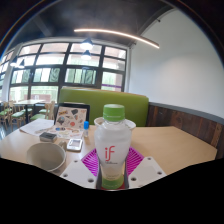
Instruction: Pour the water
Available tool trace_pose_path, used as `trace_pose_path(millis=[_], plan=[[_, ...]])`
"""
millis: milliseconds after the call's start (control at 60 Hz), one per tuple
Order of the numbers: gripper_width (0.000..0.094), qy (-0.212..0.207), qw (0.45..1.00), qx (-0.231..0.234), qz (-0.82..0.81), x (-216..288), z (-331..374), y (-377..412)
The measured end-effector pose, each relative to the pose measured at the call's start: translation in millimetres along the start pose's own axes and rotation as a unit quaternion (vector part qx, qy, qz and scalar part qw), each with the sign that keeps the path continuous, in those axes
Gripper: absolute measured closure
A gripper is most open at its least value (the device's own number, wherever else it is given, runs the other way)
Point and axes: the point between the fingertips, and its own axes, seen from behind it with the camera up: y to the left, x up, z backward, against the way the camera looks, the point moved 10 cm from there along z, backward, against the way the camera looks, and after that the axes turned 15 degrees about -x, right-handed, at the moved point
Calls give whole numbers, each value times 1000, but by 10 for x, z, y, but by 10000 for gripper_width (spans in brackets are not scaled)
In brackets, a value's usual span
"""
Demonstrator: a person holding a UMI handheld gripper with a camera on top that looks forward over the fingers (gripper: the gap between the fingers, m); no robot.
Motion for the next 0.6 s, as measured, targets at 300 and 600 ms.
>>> trace_pose_path(millis=[300, 600], plan=[[626, 24, 999, 2, -47, -115, -87, -86], [119, 44, 998, -2, -38, 33, 274, -121]])
